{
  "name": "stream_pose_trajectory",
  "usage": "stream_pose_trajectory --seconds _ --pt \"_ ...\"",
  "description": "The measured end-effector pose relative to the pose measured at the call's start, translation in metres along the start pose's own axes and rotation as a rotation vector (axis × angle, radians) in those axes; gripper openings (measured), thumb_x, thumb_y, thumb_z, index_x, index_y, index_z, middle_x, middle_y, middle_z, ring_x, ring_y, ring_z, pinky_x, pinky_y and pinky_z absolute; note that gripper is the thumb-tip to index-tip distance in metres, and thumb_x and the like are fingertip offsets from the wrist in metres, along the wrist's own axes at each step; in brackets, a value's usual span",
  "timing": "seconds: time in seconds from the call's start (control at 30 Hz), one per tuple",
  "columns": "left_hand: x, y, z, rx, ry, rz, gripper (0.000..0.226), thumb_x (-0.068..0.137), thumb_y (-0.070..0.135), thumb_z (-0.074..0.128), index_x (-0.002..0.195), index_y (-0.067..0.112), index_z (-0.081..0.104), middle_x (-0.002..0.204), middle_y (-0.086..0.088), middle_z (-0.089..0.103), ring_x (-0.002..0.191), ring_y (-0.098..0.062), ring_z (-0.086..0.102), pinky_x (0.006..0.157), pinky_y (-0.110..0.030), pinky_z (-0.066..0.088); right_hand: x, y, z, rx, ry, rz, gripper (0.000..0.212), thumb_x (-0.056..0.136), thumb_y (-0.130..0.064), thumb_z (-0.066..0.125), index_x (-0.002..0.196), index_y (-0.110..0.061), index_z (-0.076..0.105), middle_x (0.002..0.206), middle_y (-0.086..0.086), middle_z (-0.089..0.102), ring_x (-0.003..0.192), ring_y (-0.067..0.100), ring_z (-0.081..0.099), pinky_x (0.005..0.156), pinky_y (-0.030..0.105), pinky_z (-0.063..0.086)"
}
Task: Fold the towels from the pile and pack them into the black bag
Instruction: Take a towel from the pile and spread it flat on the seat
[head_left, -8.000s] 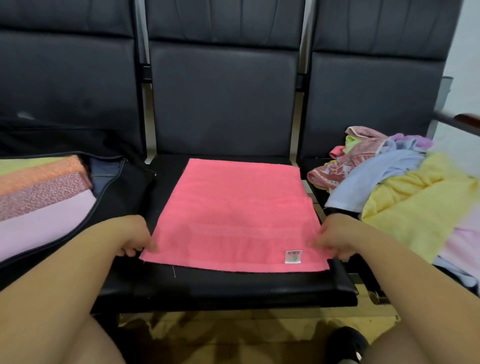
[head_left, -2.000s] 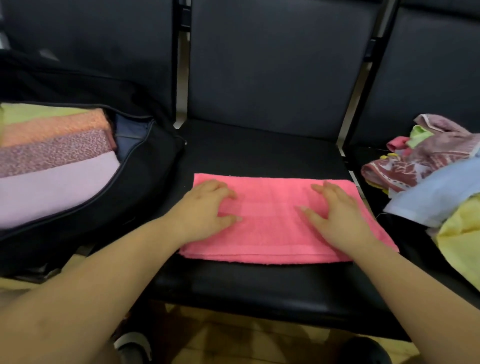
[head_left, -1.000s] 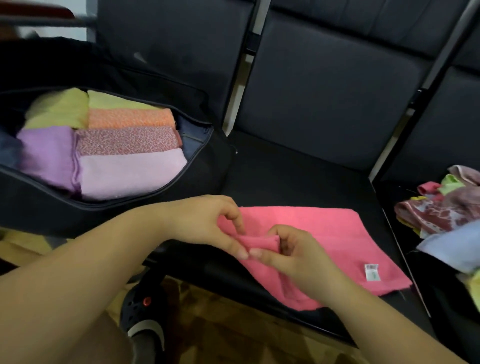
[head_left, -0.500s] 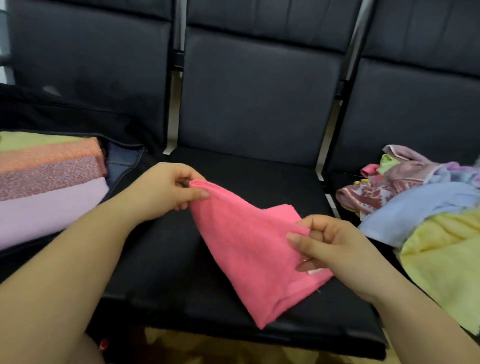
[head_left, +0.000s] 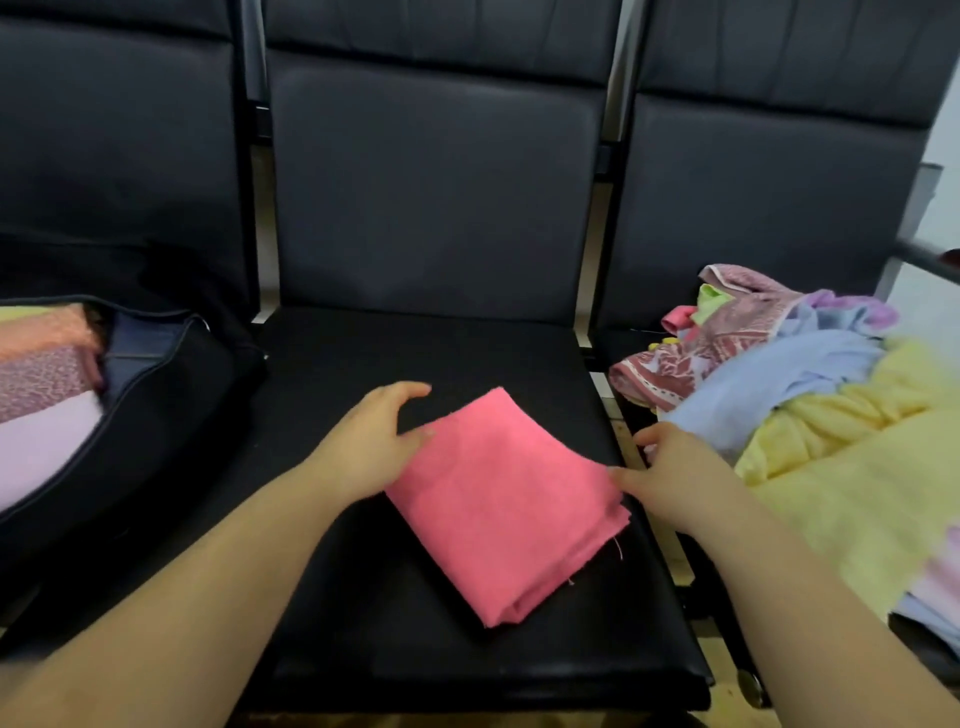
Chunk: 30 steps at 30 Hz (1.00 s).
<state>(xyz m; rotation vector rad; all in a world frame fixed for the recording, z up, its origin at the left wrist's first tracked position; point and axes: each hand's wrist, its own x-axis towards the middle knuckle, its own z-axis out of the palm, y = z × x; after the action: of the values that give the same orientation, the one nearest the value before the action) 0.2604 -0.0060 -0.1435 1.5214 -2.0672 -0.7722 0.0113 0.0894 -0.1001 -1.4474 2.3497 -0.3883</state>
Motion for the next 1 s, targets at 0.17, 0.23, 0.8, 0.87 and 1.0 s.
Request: stream_pose_trajectory --seconds 0.17,0.23,0.8,0.87,1.0 --pt "-0.003 -0.026 0.008 0.133 -0.104 -0.075 0.017 0.086 0.030 0.066 0.091 0.035 0.050 0.110 0.002 0.053 0.102 -0.013 0.053 0.086 -0.021 0.037 0.000 0.000 0.030 0.128 -0.187 0.044 0.028 0.089 -0.031 0.057 0.097 -0.005 0.062 0.078 0.013 0.065 0.066 0.025 0.060 0.065 0.035 0.053" --pt "-0.009 -0.022 0.001 0.122 -0.180 -0.104 0.015 0.084 0.035 0.069 0.083 0.033 0.054 0.095 0.006 0.056 0.085 -0.009 0.055 0.071 -0.020 0.040 0.002 0.004 0.036 0.124 -0.163 -0.022 0.019 0.089 -0.032 0.058 0.090 -0.013 0.056 0.076 0.002 0.060 0.065 0.016 0.055 0.064 0.030 0.048" --pt "-0.083 -0.026 0.004 0.356 -0.233 0.302 0.070 0.075 0.079 0.026 0.126 0.036 0.048 0.131 0.020 0.051 0.118 0.000 0.049 0.105 -0.016 0.033 -0.047 0.016 0.042 -0.089 -0.268 -0.441 0.082 0.070 -0.065 0.070 0.141 -0.039 0.037 0.141 -0.013 0.045 0.125 0.008 0.045 0.102 0.023 0.038" --pt "-0.080 -0.021 -0.001 0.285 -0.178 0.243 0.046 0.082 0.069 0.034 0.099 0.031 0.051 0.097 0.015 0.062 0.089 -0.004 0.058 0.085 -0.026 0.047 -0.044 0.018 0.042 -0.109 -0.244 -0.467 0.083 0.069 -0.062 0.073 0.140 -0.040 0.038 0.137 -0.014 0.048 0.122 0.008 0.047 0.102 0.025 0.039" --pt "-0.068 -0.017 -0.011 0.114 -0.116 0.162 0.028 0.088 0.057 0.045 0.080 0.030 0.047 0.073 0.005 0.062 0.066 -0.008 0.063 0.070 -0.032 0.052 -0.032 0.018 0.038 -0.135 -0.175 -0.464 0.056 0.076 -0.043 0.075 0.126 -0.038 0.049 0.113 -0.013 0.061 0.100 0.007 0.057 0.084 0.019 0.044"
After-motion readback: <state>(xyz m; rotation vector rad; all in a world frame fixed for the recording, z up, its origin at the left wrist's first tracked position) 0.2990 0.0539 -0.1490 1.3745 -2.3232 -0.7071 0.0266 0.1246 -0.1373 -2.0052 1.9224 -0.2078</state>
